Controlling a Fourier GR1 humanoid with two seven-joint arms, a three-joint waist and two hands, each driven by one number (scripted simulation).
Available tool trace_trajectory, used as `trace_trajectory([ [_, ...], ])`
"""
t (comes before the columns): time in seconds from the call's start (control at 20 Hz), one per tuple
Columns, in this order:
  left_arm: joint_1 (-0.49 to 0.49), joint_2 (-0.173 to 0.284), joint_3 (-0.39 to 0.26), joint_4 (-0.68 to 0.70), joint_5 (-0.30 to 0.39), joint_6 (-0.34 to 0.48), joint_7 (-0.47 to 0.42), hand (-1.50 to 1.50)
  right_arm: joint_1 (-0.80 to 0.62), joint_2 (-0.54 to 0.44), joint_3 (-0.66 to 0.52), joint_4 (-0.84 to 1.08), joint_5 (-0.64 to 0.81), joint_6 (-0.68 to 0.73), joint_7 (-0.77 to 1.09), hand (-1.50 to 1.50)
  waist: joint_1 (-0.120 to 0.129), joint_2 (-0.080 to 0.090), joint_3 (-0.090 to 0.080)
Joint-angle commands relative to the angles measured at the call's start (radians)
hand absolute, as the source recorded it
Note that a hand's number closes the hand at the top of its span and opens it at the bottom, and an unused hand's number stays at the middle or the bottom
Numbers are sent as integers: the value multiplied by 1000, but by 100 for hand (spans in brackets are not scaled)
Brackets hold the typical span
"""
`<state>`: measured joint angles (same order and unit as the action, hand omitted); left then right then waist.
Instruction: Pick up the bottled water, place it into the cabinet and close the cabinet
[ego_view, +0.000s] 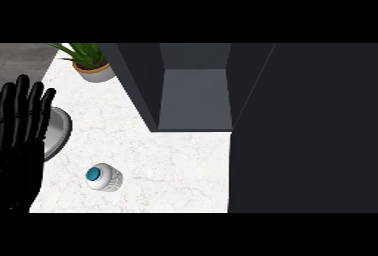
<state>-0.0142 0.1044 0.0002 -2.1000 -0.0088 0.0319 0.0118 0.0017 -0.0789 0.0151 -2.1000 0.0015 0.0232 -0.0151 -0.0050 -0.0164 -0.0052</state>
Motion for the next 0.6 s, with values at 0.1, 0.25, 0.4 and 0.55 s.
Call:
trace_trajectory([
  [0.1,59,-48,23,-91,-124,133,40,-150,53,-22,21,-85,-9,35,59,-150,8,13,5],
  [0.25,150,-102,16,-102,-290,271,12,-150,124,-3,60,-186,6,23,76,-150,3,8,5],
  [0.4,252,-103,-84,-176,-142,480,141,-150,162,3,145,-176,-112,108,125,-150,19,4,5],
  [0.55,290,-104,-208,-281,-266,589,230,-150,216,14,209,-232,-84,104,142,-150,7,10,7],
])
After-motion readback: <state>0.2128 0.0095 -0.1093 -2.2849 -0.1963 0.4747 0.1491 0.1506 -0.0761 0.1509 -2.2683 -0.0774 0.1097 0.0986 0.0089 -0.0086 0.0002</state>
